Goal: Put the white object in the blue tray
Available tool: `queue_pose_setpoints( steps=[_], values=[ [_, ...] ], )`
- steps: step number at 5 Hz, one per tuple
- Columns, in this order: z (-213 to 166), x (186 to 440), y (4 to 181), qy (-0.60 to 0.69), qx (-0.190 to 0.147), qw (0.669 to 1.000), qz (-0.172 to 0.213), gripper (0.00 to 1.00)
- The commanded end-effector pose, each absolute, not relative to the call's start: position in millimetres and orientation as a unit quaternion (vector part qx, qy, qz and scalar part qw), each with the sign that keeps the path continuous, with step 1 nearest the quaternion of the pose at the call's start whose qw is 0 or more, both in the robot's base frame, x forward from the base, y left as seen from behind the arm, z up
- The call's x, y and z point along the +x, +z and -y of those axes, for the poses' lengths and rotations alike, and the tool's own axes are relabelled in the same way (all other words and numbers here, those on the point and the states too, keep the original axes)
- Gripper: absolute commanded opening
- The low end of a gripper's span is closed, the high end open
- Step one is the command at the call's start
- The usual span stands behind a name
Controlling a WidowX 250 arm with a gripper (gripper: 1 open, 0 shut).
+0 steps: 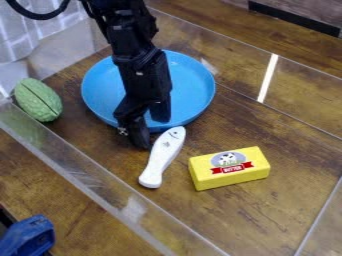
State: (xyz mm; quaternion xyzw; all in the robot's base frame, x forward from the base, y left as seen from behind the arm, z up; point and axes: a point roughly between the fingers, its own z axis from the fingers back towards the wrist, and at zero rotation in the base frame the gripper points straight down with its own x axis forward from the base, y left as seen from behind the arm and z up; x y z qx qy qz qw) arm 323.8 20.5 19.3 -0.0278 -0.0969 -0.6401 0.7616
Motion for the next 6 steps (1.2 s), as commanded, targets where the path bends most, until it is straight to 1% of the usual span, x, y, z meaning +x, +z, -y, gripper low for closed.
queue_pose_setpoints(
  steps=[1,3,6],
  values=[
    [-27,327,21.1,-0.631,-0.026,0.769,0.096,1.00],
    [-31,335,19.8,-0.665,-0.034,0.740,0.091,1.00],
    [-21,348,19.0,-0.697,-0.043,0.710,0.086,1.00]
  ],
)
